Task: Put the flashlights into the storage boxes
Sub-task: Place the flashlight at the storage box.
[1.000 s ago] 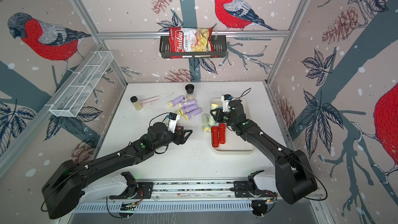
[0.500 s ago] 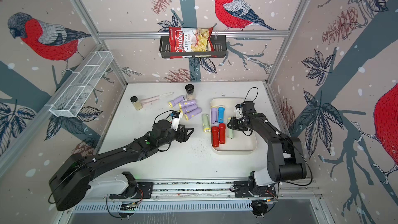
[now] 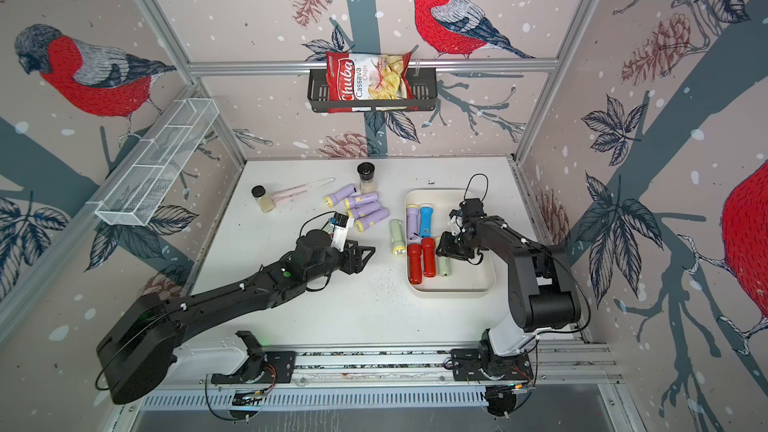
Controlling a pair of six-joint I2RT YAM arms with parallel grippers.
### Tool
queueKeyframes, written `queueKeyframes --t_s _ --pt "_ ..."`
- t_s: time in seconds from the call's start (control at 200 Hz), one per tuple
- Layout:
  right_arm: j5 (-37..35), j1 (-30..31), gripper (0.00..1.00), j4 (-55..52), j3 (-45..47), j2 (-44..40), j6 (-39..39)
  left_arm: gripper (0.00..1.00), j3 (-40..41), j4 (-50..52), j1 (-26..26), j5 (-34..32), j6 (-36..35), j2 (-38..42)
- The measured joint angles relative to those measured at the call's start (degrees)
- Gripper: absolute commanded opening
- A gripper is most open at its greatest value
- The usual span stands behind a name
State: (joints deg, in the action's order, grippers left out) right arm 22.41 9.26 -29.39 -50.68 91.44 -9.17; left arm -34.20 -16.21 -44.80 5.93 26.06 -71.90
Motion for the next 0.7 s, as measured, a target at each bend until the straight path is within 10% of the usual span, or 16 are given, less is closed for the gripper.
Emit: queueKeyframes --t_s 0.7 --pt "-8.0 11.1 0.62 0.5 -3.8 -12.6 -1.7 0.69 -0.1 10.4 4.8 -4.2 2.6 3.9"
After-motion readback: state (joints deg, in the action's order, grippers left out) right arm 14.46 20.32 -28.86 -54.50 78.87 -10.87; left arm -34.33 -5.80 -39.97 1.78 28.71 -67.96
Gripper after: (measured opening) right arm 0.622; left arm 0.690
